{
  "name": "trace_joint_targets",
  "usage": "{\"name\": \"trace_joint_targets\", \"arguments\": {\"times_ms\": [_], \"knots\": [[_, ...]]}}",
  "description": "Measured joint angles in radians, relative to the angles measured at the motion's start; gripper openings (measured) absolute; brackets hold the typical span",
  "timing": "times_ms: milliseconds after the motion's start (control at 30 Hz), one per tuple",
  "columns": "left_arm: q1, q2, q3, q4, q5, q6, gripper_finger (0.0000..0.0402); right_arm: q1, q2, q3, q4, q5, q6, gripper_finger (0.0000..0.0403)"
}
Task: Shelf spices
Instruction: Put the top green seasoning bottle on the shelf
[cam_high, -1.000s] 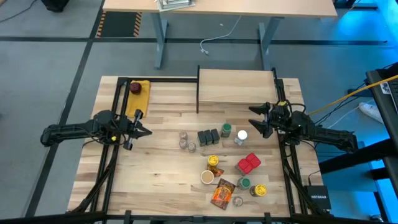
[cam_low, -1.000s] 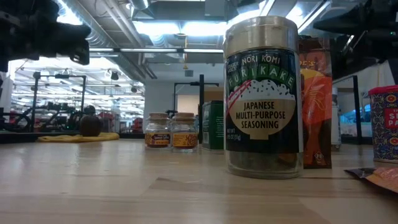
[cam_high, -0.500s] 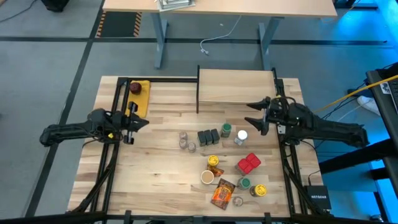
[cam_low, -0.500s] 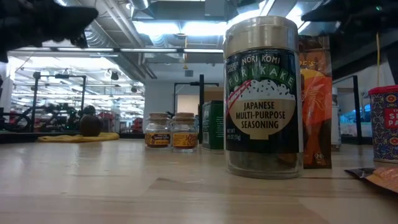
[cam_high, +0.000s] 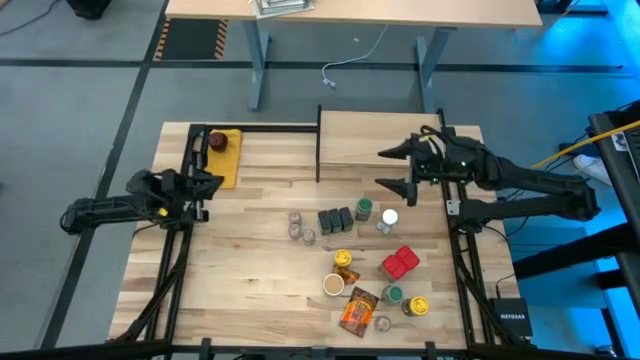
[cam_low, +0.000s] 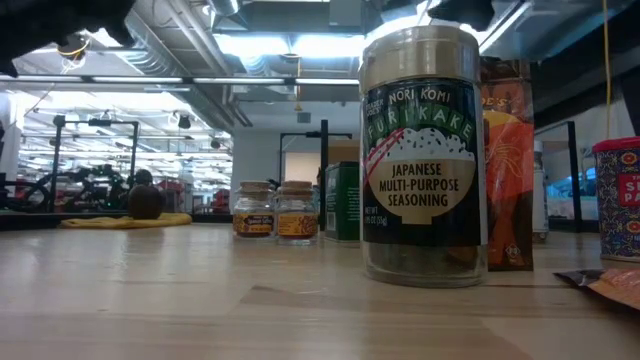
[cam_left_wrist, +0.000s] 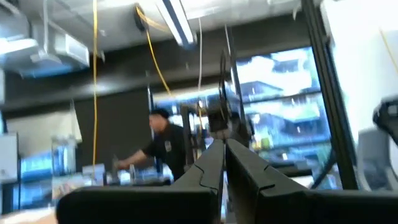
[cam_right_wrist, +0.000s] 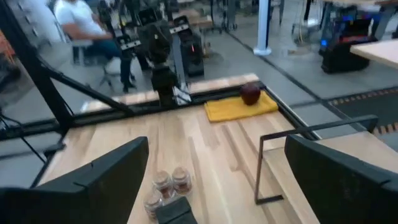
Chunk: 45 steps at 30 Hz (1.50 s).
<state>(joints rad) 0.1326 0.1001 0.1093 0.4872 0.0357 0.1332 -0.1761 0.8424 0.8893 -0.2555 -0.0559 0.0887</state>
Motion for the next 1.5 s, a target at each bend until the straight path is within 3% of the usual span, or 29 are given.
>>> {"name": "trace_joint_targets", "arguments": {"times_ms": [167, 367, 533, 900, 1033, 1233, 1400, 1500], "knots": [[0.000, 0.028, 0.000, 0.001, 0.003, -0.017, 0.0010, 0.000, 0.140, 0.207, -0.194, -0.001, -0.023, 0.0383], [0.000, 0.034, 0.000, -0.003, 0.004, -0.009, 0.0010, 0.000, 0.278, 0.384, -0.354, -0.101, -0.018, 0.0383], [0.000, 0.034, 0.000, -0.004, 0.004, 0.019, 0.0010, 0.000, 0.322, 0.405, -0.328, -0.136, 0.043, 0.0383], [0.000, 0.034, 0.000, -0.006, 0.004, 0.082, 0.0010, 0.000, 0.393, 0.405, -0.242, -0.120, 0.002, 0.0383], [0.000, 0.034, 0.000, -0.007, 0.004, 0.060, 0.0010, 0.045, 0.431, 0.405, -0.287, -0.121, -0.011, 0.0383], [0.000, 0.034, 0.000, -0.023, 0.003, 0.059, 0.0010, 0.181, 0.454, 0.405, -0.438, 0.027, -0.039, 0.0383], [0.000, 0.034, 0.000, -0.035, 0.004, 0.058, 0.0010, 0.258, 0.466, 0.405, -0.641, 0.191, 0.051, 0.0383], [0.000, 0.033, 0.000, -0.034, 0.004, 0.069, 0.0010, 0.262, 0.479, 0.393, -0.692, 0.234, 0.094, 0.0383]]}}
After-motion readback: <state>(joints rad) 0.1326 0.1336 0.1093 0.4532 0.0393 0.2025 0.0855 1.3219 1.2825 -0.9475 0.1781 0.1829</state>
